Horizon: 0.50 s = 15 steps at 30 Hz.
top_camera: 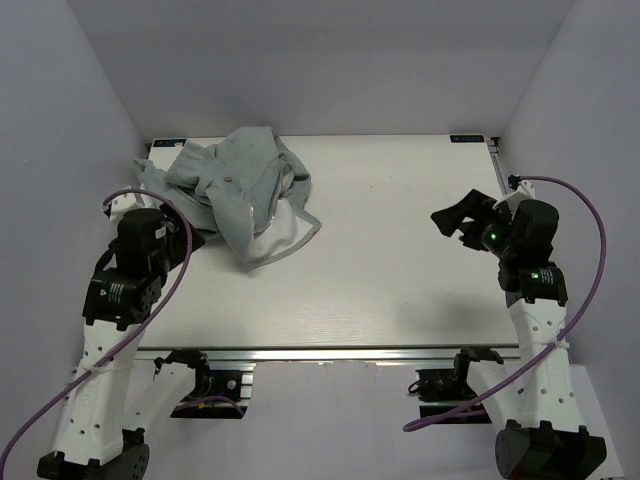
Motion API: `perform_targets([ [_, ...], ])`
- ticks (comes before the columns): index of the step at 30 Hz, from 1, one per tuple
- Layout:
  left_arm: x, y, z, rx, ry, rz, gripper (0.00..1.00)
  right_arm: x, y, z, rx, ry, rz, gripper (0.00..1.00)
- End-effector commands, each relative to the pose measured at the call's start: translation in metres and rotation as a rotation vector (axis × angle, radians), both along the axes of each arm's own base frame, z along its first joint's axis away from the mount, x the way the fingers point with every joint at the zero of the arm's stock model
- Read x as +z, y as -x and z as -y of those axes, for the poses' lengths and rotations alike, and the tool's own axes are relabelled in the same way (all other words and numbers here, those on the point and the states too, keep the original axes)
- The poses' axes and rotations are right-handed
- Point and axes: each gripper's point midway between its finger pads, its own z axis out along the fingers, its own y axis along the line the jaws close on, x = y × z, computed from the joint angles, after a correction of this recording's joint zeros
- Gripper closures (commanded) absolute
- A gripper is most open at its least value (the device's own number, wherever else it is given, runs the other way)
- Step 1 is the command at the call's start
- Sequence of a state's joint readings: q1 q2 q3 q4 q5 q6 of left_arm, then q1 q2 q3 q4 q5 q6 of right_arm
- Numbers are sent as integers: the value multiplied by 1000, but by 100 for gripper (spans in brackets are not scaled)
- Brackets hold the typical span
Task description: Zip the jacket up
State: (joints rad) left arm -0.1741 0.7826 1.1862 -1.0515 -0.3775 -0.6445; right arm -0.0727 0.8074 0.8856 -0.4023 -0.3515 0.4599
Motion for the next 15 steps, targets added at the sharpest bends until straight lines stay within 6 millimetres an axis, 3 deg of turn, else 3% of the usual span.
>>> perform_targets([
  [1, -10, -2, -2, 15, -10, -34, 2, 13, -1, -4, 40, 13, 62, 11],
  [8, -23, -27, 11, -6, 31, -49, 2, 4, 0, 3, 7, 39, 52, 11],
  [13, -31, -63, 20, -8, 48, -55, 2, -4, 0, 4, 8, 52, 38, 11],
  [15, -26, -81, 17, 10, 26, -18, 2, -8, -1, 3, 21, 64, 35, 10],
])
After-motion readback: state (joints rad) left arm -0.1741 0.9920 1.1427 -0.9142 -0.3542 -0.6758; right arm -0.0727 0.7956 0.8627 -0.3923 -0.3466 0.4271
